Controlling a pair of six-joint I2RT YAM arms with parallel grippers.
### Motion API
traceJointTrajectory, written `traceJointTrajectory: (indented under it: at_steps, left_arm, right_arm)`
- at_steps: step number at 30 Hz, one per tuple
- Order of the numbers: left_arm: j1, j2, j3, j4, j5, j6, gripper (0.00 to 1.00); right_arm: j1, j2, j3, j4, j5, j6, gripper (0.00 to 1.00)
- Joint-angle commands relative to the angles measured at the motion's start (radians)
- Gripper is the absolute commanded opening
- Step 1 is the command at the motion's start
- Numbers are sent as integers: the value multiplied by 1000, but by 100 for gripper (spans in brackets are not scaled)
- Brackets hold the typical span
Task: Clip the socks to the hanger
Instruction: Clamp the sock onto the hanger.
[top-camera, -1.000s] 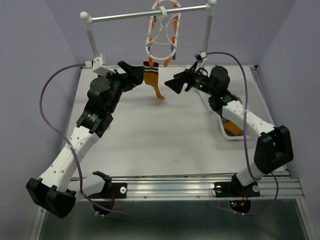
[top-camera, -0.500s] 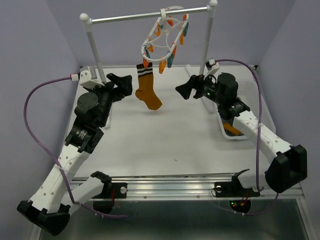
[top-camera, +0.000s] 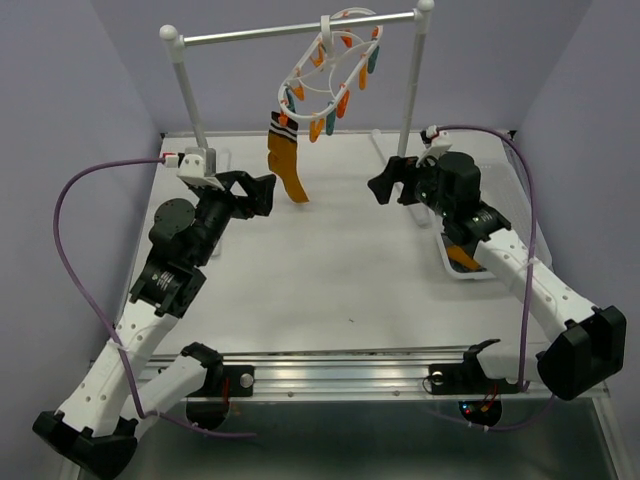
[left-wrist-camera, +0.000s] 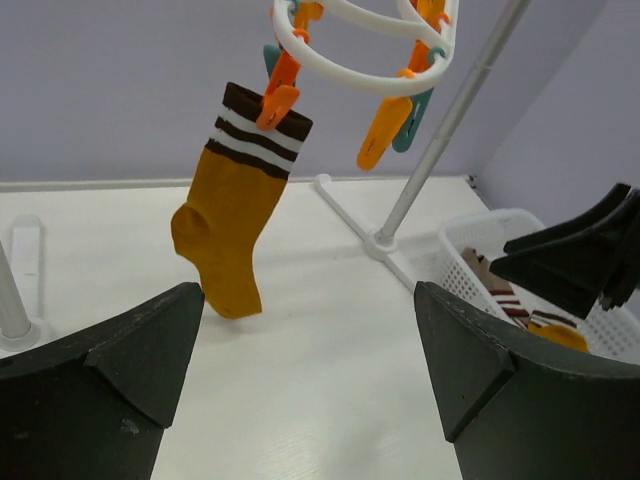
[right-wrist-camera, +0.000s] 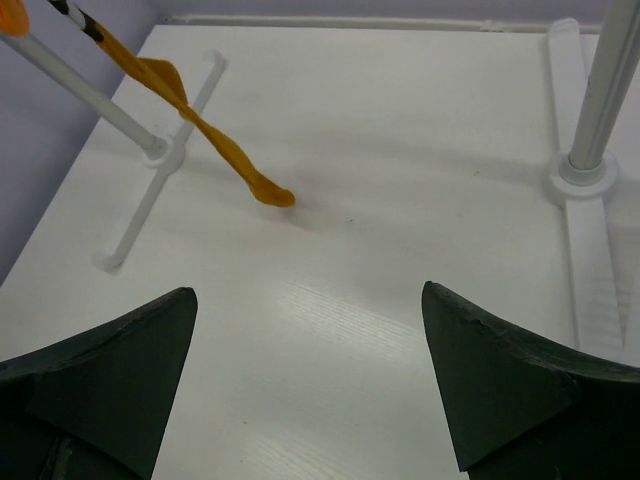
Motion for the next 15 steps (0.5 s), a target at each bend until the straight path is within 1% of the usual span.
traceJointTrajectory:
  at_steps: [1,4,6,7,8,11,12,15]
  left_arm:
    - [4,6,-28,51,87,151,99]
    - [5,3,-59,88,87,184,99]
    - [4,6,-98,166,87,177,99]
    - [4,6,-106,189,94,171,99]
    - [5,22,-108,203,101,163,99]
    - [4,70,-89,220,114,97,99]
    - [5,79,-86,220,122,91,99]
    - [5,107,-80,226,125,86,99]
  right_arm:
    - [9,21,101,-16,81,-82,100]
    - [9,44,131,-13,104,-110,100]
    - [9,62,150,0,115,-105,100]
    - [9,76,158,16,148,-105,100]
    - [9,105,170,43,149,-102,100]
    - [9,145,239,28,118,-110,100]
    - [9,151,252,27,89,-117,100]
    - [9,154,255,31,89,-124,100]
